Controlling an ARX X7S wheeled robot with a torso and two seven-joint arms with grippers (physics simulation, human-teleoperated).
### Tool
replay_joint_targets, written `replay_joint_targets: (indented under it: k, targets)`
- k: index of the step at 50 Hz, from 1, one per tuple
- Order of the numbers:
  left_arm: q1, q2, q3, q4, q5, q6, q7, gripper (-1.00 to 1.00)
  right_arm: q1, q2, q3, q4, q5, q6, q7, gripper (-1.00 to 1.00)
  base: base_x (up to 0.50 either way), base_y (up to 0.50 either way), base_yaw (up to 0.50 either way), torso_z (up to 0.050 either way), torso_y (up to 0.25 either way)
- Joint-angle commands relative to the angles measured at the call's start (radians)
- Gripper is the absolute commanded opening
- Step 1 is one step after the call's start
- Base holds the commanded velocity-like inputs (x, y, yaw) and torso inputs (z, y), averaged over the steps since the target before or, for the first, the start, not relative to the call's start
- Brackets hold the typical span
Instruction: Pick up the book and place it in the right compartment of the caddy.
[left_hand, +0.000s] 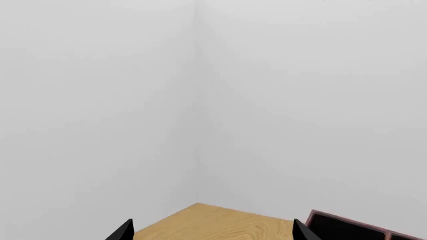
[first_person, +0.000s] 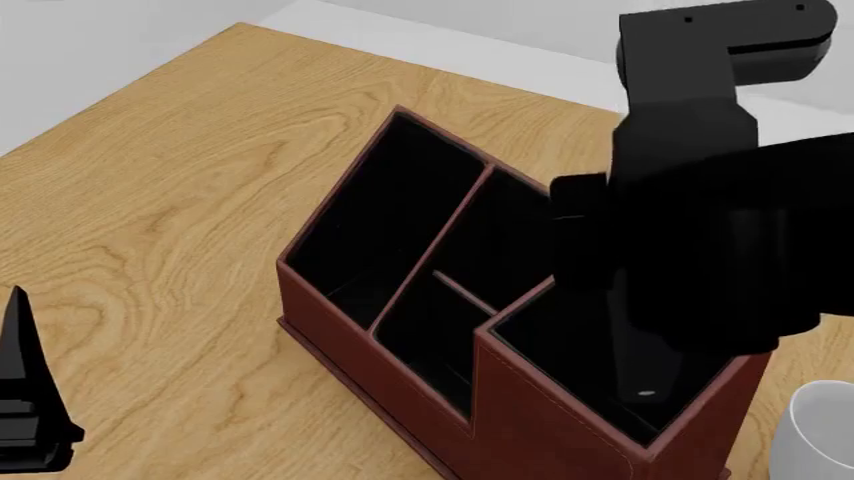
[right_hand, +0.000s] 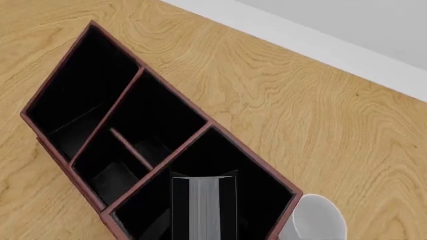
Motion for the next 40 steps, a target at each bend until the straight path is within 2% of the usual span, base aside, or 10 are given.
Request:
replay_joint_targets:
  k: [1, 40]
  targets:
    - [0.000, -0.003, 0.001, 0.006, -0.002, -0.004, -0.005, 1.00, -0.005, 0.006, 0.007, -0.005, -0.034, 0.002, -0.015, -1.00, 0.00, 0.00, 0.00, 0.000, 0.000]
    - [-0.002, -0.009, 0.010, -0.005, 0.000, 0.006, -0.008, 1.00, -0.058, -0.026, -0.042, 0.050, -0.264, -0.022, -0.216, -1.00, 0.00, 0.00, 0.00, 0.000, 0.001]
